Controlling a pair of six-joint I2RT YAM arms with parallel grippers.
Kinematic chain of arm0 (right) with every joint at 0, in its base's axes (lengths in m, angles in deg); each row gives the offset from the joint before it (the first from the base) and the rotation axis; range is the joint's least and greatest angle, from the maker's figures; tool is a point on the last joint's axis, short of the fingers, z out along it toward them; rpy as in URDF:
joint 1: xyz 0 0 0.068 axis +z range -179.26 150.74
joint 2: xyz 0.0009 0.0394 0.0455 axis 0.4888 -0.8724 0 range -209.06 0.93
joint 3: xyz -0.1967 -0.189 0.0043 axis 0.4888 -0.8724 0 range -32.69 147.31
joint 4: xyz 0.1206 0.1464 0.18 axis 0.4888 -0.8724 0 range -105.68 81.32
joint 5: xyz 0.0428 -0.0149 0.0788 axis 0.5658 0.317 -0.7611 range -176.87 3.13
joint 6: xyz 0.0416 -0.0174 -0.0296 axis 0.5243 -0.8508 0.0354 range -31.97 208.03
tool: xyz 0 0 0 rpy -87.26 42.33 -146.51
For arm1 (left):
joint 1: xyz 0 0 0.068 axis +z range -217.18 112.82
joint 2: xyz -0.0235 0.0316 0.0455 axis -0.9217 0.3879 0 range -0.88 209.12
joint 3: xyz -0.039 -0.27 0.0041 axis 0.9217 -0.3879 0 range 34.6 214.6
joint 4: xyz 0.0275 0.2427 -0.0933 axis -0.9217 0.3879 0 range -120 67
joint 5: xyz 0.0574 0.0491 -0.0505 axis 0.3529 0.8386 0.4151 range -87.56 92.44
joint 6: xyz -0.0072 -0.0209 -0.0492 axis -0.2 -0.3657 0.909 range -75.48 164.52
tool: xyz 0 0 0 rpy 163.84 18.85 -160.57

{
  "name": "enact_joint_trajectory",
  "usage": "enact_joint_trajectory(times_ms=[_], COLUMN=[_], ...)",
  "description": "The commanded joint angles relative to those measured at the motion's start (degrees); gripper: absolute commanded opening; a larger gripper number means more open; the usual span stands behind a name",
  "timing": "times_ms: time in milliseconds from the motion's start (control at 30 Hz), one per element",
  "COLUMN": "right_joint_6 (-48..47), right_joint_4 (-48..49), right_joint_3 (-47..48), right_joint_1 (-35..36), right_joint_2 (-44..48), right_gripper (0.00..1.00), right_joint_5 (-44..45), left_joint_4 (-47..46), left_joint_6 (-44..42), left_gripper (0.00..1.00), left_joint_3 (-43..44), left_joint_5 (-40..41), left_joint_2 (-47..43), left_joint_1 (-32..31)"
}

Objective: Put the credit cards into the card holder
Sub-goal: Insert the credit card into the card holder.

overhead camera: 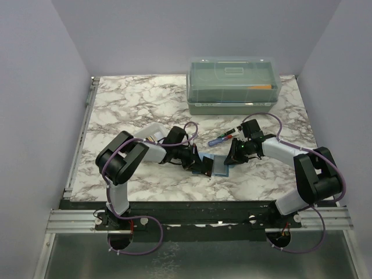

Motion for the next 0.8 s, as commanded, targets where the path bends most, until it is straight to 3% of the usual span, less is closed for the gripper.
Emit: enact_joint_trajectory(times_ms=[0, 233, 600, 767], right_joint_6=[-1.87, -2.12, -2.38, -2.74], right_joint_4=[0.22, 0.31, 0.65, 0.66], right_joint_3=[-1.04, -1.13, -1.4, -1.14], right_joint_1=[0.4, 0.38, 0.36, 0.4], right_joint_2=[-3.33, -3.53, -3.95, -4.48], right_gripper=[0.17, 0.16, 0.16, 0.16], right_joint_5=[1.95, 1.7, 1.29, 1.08], left_joint_4=[-0.87, -0.84, 3.28, 7.09], left_joint_6=[-2.64, -4.09, -7.4, -8.35], left_gripper=[0.0, 0.0, 0.0, 0.0], left_joint_3=[-1.17, -0.18, -0.54, 0.99], left_joint_5=[-2.56, -3.93, 2.82, 1.09], left_joint_2=[-1.13, -1.56, -8.65, -5.69], left_joint_1=[-0.62, -0.61, -0.54, -0.6])
